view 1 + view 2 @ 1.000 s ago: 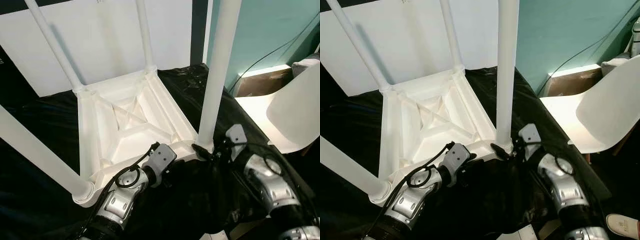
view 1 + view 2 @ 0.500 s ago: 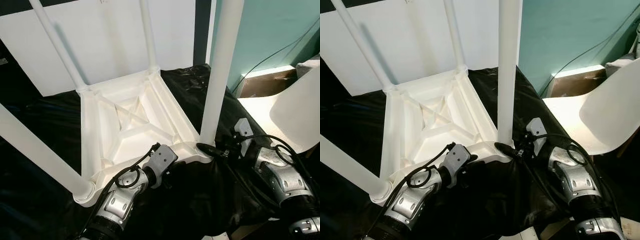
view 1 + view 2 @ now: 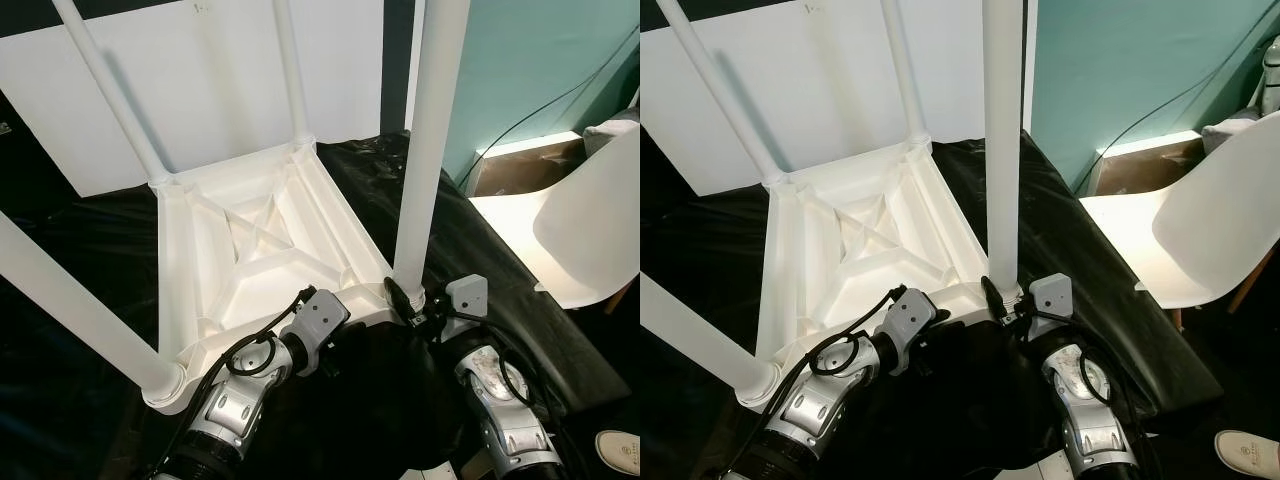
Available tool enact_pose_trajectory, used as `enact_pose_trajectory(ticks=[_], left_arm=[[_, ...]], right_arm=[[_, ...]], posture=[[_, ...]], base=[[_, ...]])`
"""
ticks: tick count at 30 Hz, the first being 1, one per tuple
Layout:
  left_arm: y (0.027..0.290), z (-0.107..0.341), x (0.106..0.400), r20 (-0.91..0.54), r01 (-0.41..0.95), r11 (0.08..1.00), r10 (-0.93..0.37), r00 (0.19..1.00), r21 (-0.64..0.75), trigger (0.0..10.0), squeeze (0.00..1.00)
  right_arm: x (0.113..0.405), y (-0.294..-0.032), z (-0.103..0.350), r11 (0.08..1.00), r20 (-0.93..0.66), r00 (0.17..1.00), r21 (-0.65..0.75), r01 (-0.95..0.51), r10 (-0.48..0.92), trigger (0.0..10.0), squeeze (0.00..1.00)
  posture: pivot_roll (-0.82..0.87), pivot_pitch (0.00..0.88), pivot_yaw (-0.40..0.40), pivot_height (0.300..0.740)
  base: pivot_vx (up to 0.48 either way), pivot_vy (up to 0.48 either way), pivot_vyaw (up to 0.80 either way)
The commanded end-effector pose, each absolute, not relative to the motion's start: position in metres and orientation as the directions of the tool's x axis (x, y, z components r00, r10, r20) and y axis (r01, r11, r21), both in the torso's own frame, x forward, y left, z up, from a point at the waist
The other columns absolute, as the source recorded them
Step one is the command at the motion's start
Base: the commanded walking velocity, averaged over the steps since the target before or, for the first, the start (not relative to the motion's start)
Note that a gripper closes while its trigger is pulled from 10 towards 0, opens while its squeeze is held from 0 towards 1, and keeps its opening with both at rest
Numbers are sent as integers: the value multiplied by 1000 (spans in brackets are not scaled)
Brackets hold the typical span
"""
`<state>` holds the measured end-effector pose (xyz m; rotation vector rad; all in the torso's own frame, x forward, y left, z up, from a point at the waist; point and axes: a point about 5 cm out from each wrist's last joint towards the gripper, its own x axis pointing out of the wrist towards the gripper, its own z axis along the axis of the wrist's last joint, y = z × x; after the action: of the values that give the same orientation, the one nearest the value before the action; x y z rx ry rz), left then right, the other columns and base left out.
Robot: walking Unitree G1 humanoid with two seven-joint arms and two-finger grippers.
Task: Building children table
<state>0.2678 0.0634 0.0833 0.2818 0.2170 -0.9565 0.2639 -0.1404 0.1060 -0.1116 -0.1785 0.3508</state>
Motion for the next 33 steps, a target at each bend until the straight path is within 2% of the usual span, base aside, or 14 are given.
enact_pose_trajectory(ticks=[1, 4, 5, 6, 7, 11, 12, 13, 19, 29, 30, 31, 32, 33], left_arm=[[71, 58, 260, -419, 821, 562, -725, 546, 96, 10000, 0], [70, 57, 260, -419, 822, 561, -727, 545, 97, 10000, 0], [70, 57, 260, -418, 822, 560, -727, 545, 98, 10000, 0], [70, 57, 260, -417, 822, 560, -727, 545, 98, 10000, 0], [70, 57, 260, -416, 822, 561, -727, 546, 97, 10000, 0], [70, 57, 260, -416, 821, 563, -727, 546, 95, 10000, 0], [70, 57, 259, -416, 821, 563, -727, 546, 94, 10000, 0], [70, 57, 259, -416, 821, 563, -727, 546, 94, 10000, 0], [70, 57, 259, -417, 822, 561, -728, 545, 94, 10000, 0], [68, 57, 258, -413, 818, 568, -726, 549, 91, 10000, 0], [68, 57, 258, -413, 818, 568, -726, 550, 90, 10000, 0], [68, 57, 258, -413, 817, 569, -726, 550, 89, 10000, 0], [67, 57, 258, -412, 817, 570, -725, 551, 89, 10000, 0], [67, 57, 258, -411, 815, 572, -725, 553, 89, 10000, 0]], right_arm=[[264, -147, 94, 945, 89, 946, -136, -298, 311, 0, 0], [265, -143, 94, 942, 82, 943, -129, -311, 323, 0, 0], [262, -134, 90, 912, 49, 914, -101, -397, 403, 9490, 0], [260, -127, 87, 886, 29, 888, -79, -456, 459, 9490, 0], [259, -124, 87, 859, 30, 859, -46, -510, 511, 10000, 1000], [256, -123, 89, 805, 33, 804, -29, -593, 594, 10000, 1000], [259, -127, 92, 765, 19, 766, -72, -640, 643, 10000, 1000], [261, -131, 98, 736, 29, 738, -106, -669, 674, 10000, 0], [275, -142, 114, 629, -12, 641, -176, -757, 768, 10000, 0], [286, -155, 121, 505, -99, 529, -192, -841, 843, 10000, 0], [286, -156, 121, 489, -109, 512, -186, -852, 852, 7451, 0], [287, -156, 121, 477, -114, 500, -182, -860, 858, 7451, 0], [285, -157, 121, 449, -123, 468, -152, -880, 875, 0, 0], [286, -158, 123, 434, -120, 445, -107, -894, 887, 0, 0]], posture=[[-63, 0, 78, 740], [-68, 0, 79, 740], [-68, 0, 79, 740], [-68, 0, 79, 740], [-68, 0, 77, 740], [-67, 0, 78, 740], [-68, 0, 80, 740], [-67, 0, 77, 740], [-69, 0, 78, 740], [-61, 0, 67, 740], [-61, 0, 65, 740], [-60, 0, 65, 740], [-58, 0, 63, 740], [-56, 0, 62, 740]], base=[[0, 0, 0], [0, 0, 0], [0, 0, 0], [0, 0, 0], [0, 0, 0], [0, 0, 0], [0, 0, 0], [0, 0, 0], [0, 0, 0], [0, 0, 0], [0, 0, 0], [0, 0, 0], [0, 0, 0], [0, 0, 0]])
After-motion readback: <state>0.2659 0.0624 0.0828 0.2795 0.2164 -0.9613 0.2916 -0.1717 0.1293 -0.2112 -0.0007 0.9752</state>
